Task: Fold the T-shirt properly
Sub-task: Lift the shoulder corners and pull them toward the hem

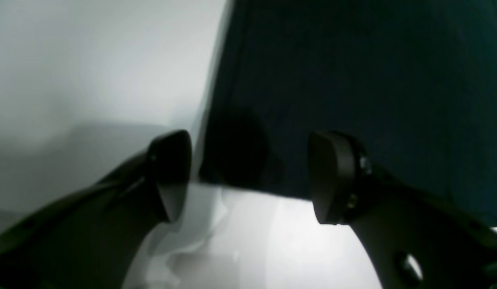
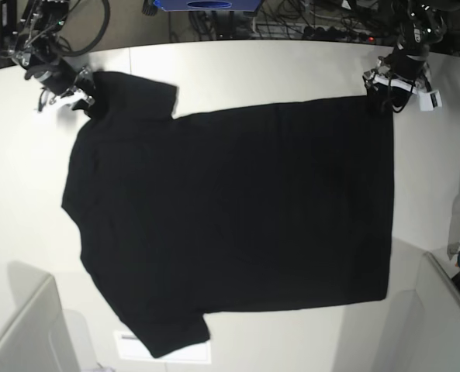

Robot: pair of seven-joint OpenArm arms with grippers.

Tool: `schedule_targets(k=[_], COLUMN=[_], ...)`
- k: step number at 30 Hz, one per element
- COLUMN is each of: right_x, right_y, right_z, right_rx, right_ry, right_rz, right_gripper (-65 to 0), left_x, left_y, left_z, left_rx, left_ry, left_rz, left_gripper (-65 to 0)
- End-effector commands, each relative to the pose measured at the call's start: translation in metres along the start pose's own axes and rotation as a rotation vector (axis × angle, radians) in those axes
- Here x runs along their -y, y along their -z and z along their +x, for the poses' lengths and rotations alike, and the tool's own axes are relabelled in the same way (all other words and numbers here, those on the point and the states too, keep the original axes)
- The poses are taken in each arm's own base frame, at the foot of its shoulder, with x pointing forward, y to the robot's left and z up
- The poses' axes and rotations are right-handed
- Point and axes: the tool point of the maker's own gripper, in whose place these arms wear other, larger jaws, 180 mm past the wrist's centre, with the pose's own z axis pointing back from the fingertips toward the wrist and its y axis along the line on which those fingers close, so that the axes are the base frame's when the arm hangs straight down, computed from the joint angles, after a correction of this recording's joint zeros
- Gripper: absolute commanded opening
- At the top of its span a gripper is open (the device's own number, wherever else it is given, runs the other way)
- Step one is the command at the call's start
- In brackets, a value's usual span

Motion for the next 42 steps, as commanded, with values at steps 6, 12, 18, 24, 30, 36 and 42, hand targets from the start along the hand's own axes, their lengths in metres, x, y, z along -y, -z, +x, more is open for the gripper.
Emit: schedule_targets(k=[6,12,18,24,30,36,42], right_x=[0.022,0.024,0.012,-0.009,-0.046,-0.078,-0.107], right_y=[-0.005,-0.010,-0.033,-0.056,-0.066,-0.057,-0.044], right_z=[-0.027,-0.032,-0.031,-0.038,-0.014,0.027,0.069], right_rx=[-0.123,-0.129,-0.107,-0.091,-0.006,0.074,0.134], right_ry=[-0.016,-0.020,-0.105,-0.185,-0.241,-0.275,-0.247], right_rz=[-0.105,-0.112,-0.129,-0.125,-0.101,-0.054,-0.003], right_gripper=[-65.0,-65.0,-65.0,-65.0,-65.0,-65.0,-65.0], left_x=[-0.009,-0.004,-0.017,-0.020,-0.011,0.002,0.020], left_y=[0.000,-0.002,-0.039,-0.078,-0.083,-0.075,-0.065], left_z=[-0.025,-0.019,0.008,0.021,0.025,0.040,0.058], left_rx=[-0.112,-0.103,-0.064,-0.043,-0.029,0.027,0.072], left_ry=[-0.004,0.026,0.190,0.280,0.299,0.266,0.173], left_rz=[0.030,0.022,0.091,0.135,0.121,0.077,0.010], left_gripper=[-51.8,-65.0,-65.0,-65.0,-65.0,-65.0,-65.0])
